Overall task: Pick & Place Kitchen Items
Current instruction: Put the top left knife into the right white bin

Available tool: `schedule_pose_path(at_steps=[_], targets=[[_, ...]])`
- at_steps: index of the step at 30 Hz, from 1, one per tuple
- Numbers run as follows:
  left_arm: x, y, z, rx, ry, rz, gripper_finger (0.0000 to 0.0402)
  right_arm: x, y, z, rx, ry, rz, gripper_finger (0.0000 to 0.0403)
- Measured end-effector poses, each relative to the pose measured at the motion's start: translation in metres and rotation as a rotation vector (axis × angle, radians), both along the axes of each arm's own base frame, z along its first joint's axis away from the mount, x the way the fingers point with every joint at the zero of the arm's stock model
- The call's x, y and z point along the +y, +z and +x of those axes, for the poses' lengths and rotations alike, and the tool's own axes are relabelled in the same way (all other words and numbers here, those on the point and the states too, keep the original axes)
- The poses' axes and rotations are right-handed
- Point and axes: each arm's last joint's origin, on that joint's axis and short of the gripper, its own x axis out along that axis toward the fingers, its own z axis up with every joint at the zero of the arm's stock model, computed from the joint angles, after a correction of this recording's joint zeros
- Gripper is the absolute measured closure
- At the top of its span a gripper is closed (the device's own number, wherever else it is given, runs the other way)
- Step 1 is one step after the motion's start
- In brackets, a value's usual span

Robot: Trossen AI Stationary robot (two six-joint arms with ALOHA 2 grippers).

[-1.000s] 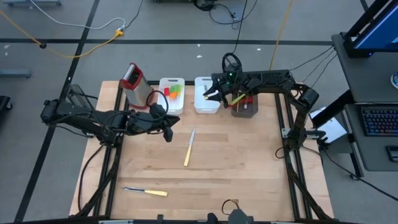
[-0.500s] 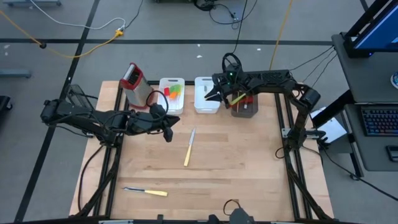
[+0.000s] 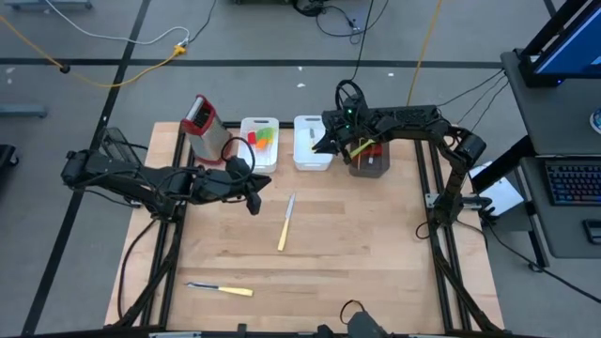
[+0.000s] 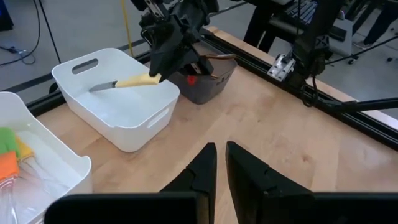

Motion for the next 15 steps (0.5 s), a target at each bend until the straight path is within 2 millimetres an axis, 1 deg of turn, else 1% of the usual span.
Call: schedule_pose_path(at_steps=[9,15], targets=[[0.0000,0.0000,0.0000,0.001,-0.001,0.002,0.0364,0.0003,0.0005,0.0000,-0.003,0.006,0.029,0.0355],[0.0000,0.0000,0.0000,0.001,-0.001,0.000,0.0364,0.0003,0.0003,-0.0001,-0.019,0.030,-0.031,0.0355]])
